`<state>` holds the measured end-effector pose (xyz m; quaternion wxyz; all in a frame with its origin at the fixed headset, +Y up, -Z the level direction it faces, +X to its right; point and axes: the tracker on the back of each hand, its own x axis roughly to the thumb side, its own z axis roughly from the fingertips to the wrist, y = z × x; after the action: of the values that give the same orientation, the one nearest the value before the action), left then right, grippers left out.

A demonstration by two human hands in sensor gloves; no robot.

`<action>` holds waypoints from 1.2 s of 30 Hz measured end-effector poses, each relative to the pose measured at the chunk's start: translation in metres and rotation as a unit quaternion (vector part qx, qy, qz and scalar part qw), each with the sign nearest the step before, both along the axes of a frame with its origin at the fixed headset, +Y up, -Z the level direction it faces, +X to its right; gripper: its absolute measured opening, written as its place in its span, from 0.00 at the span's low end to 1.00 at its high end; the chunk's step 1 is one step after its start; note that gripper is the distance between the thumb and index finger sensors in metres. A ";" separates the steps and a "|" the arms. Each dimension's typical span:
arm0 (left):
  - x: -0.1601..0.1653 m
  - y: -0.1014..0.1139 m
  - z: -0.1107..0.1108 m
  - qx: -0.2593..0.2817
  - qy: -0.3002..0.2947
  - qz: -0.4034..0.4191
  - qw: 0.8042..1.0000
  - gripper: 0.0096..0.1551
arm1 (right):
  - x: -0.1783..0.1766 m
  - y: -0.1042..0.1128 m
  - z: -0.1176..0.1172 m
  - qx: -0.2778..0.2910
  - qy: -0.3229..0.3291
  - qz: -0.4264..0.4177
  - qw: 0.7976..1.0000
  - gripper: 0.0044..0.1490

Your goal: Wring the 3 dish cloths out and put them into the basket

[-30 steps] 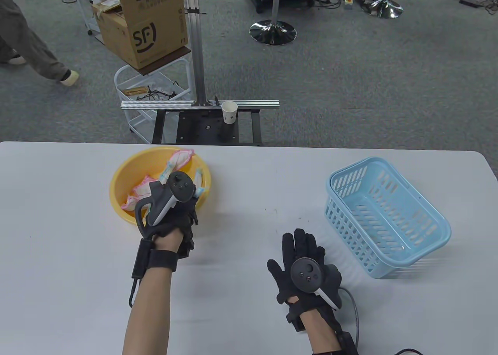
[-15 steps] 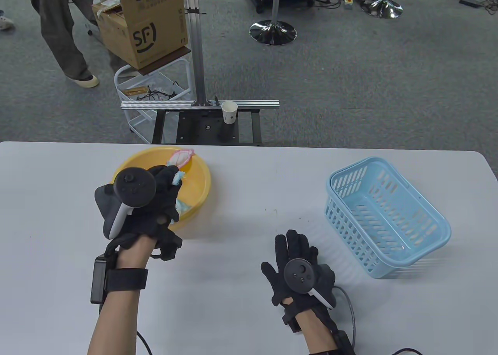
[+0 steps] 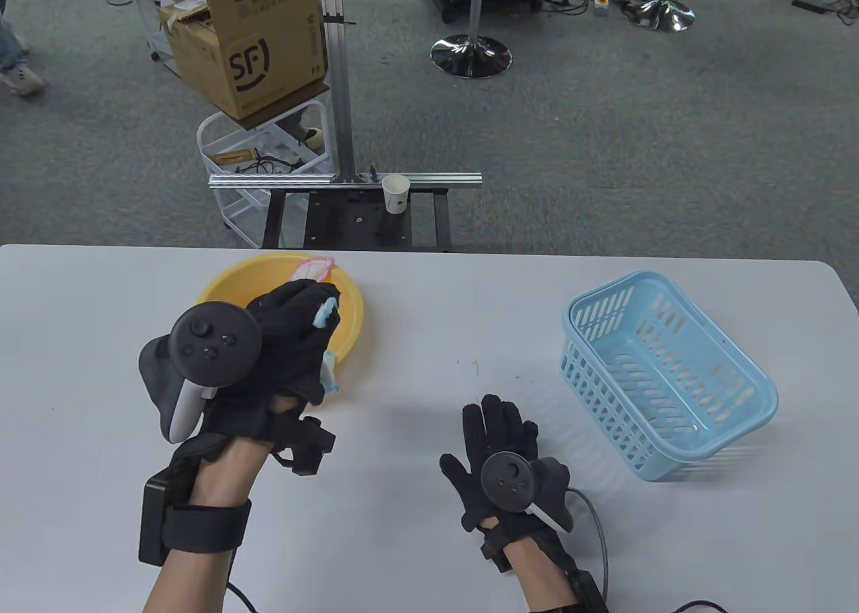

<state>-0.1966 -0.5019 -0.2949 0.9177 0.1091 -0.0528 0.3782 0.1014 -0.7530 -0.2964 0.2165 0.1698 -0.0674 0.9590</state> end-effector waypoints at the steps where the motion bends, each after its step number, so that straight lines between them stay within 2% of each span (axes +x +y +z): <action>1: 0.004 0.000 0.001 0.001 -0.009 0.005 1.000 0.28 | -0.001 0.002 0.001 0.010 0.003 -0.003 1.000 0.53; 8: 0.034 -0.007 0.004 -0.005 -0.052 -0.004 0.999 0.28 | -0.008 0.019 0.012 0.108 0.041 -0.053 0.992 0.53; 14: 0.061 -0.026 0.004 -0.014 -0.083 -0.006 0.996 0.27 | -0.012 0.036 0.025 0.221 0.087 -0.119 0.964 0.54; 17: 0.074 -0.036 0.005 -0.018 -0.095 -0.004 0.995 0.27 | -0.020 0.040 0.031 0.241 0.117 -0.121 0.956 0.55; 25: 0.108 -0.057 0.016 -0.029 -0.140 0.038 0.989 0.27 | -0.026 0.032 0.028 0.181 0.101 -0.115 0.971 0.61; 36: 0.132 -0.083 0.030 -0.037 -0.147 0.109 0.982 0.28 | -0.014 0.024 0.024 0.139 0.029 -0.269 0.953 0.62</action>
<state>-0.0648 -0.5854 -0.2652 0.8568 0.0233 -0.1610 0.4893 0.0875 -0.7290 -0.2725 0.4425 0.2015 -0.2373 0.8410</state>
